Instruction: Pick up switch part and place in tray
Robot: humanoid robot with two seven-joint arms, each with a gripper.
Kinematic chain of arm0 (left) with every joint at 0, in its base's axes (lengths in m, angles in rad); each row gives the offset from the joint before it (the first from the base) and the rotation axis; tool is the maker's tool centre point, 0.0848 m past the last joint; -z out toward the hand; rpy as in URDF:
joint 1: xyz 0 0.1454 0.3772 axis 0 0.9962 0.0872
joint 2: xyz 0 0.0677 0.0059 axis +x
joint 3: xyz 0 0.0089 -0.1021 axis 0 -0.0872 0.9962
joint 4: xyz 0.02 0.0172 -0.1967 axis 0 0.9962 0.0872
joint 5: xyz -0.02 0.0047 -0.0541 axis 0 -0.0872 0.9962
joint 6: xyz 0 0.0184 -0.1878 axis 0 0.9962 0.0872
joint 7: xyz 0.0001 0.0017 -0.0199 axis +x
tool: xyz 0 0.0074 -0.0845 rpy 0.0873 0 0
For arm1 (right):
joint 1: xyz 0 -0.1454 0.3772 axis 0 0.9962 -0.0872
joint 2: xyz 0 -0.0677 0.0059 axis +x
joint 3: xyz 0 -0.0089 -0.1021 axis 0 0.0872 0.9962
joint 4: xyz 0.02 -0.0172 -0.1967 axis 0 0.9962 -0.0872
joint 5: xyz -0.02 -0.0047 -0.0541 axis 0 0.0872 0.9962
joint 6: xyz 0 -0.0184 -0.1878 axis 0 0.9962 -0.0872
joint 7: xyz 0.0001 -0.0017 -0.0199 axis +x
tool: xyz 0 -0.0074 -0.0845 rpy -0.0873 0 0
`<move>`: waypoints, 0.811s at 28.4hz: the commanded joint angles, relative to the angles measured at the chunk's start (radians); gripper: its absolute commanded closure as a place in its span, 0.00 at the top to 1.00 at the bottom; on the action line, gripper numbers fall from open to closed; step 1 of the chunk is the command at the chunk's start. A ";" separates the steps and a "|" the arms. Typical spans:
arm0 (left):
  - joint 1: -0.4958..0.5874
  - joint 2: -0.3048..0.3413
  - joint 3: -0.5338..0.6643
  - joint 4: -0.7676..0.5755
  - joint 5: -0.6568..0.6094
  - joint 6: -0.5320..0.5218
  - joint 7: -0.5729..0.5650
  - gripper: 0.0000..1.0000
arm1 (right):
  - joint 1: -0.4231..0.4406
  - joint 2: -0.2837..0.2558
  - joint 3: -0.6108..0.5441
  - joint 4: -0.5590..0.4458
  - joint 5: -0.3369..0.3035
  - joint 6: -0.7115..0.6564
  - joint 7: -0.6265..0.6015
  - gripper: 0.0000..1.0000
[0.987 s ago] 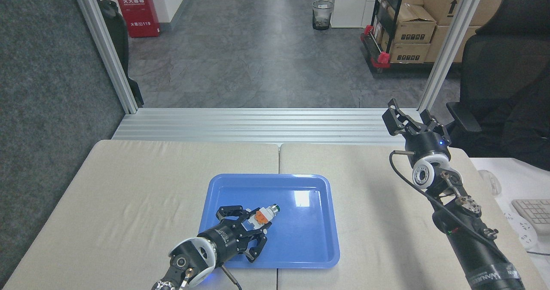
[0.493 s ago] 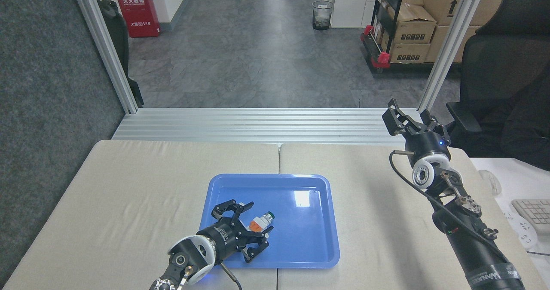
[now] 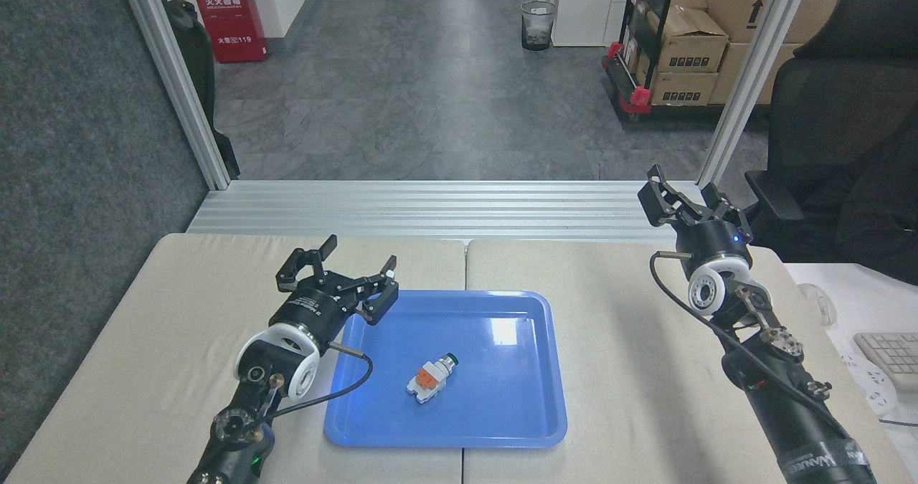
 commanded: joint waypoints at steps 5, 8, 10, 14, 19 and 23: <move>-0.052 0.007 0.113 0.024 0.092 0.155 0.047 0.96 | 0.001 0.000 0.000 0.000 0.000 0.000 0.000 0.99; -0.058 0.007 0.115 0.020 0.095 0.161 0.050 0.96 | -0.001 0.000 0.000 0.000 0.000 0.000 0.000 0.99; -0.060 0.008 0.116 0.019 0.096 0.186 0.051 0.96 | -0.001 0.000 0.000 0.000 0.000 0.000 0.000 0.99; -0.058 0.010 0.115 0.019 0.096 0.212 0.054 0.96 | -0.001 0.000 0.000 0.000 0.000 0.000 0.000 0.99; -0.063 0.008 0.115 0.020 0.097 0.212 0.054 0.98 | -0.001 0.000 0.000 0.000 0.000 0.000 0.000 0.99; -0.061 0.004 0.117 0.020 0.097 0.212 0.054 0.99 | -0.001 0.000 0.000 0.000 0.000 0.000 0.000 0.99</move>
